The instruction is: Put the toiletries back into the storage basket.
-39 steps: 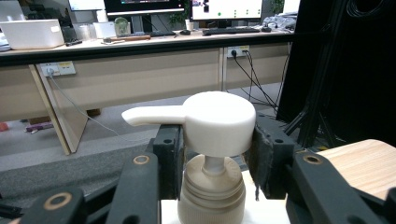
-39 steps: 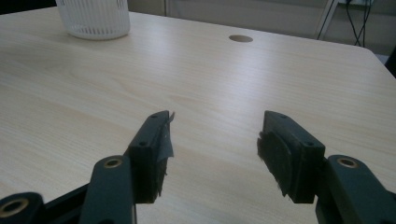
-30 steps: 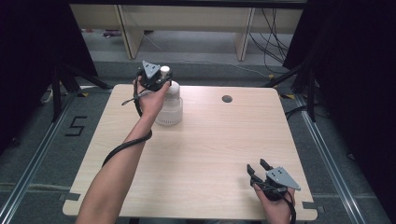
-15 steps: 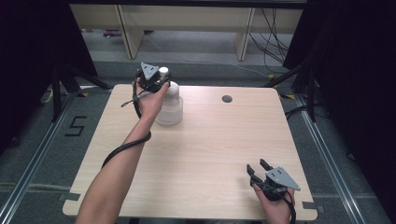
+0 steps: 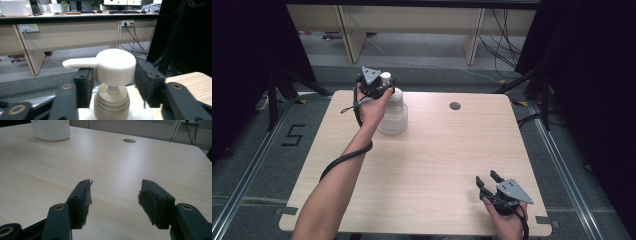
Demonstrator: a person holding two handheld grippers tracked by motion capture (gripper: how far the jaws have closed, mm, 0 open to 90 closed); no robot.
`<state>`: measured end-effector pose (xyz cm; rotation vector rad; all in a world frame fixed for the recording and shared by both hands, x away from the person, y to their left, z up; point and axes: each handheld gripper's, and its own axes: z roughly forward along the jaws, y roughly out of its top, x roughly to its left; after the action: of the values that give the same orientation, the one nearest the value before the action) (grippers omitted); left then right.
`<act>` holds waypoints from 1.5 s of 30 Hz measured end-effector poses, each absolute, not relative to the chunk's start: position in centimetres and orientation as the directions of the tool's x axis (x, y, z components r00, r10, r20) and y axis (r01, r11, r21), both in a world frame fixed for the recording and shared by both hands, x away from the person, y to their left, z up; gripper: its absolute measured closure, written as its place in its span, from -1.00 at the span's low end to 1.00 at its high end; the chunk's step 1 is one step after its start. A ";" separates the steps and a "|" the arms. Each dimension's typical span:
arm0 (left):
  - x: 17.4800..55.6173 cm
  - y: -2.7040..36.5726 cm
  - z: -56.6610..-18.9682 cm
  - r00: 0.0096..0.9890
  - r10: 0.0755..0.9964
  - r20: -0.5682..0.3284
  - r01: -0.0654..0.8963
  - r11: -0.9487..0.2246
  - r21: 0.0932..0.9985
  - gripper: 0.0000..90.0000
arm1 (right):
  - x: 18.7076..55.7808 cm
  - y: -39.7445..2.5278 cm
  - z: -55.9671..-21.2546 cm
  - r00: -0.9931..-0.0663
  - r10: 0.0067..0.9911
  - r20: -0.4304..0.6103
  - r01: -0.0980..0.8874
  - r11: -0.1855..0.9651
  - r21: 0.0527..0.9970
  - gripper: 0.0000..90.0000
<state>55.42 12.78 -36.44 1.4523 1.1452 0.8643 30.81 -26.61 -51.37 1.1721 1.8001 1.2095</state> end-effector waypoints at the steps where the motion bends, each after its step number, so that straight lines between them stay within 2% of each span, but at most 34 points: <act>1: 55.4 12.8 -36.4 0.283 0.957 -0.060 0.203 0.002 0.979 -0.05 | 30.8 -26.6 -51.3 -0.378 0.925 -0.040 0.313 0.168 0.935 -0.06; 17: 53.7 13.2 -36.4 0.324 0.944 -0.060 0.229 -0.017 0.973 -0.30 | 30.8 -26.6 -51.4 -0.373 0.927 -0.034 0.315 0.161 0.935 -0.07; 27: 52.6 13.4 -36.3 0.336 0.941 -0.044 0.223 -0.034 0.974 -0.34 | 30.8 -26.7 -51.3 -0.382 0.924 -0.033 0.328 0.168 0.930 -0.07; 32: 51.9 13.4 -36.4 0.337 0.940 -0.047 0.228 -0.033 0.973 -0.34 | 30.9 -26.6 -51.4 -0.383 0.923 -0.036 0.303 0.162 0.939 -0.07; 36: 51.2 13.6 -36.5 0.347 0.937 -0.043 0.221 -0.037 0.974 -0.34 | 30.8 -26.6 -51.3 -0.381 0.924 -0.015 0.327 0.150 0.933 -0.07; 45: 48.8 14.9 -38.1 0.358 0.932 -0.056 0.217 -0.025 0.976 -0.34 | 30.7 -26.5 -51.4 -0.361 0.932 -0.009 0.324 0.135 0.937 -0.07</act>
<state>48.76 14.90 -38.14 1.5070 1.0863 0.8063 30.71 -26.46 -51.36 1.2117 1.7813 1.2269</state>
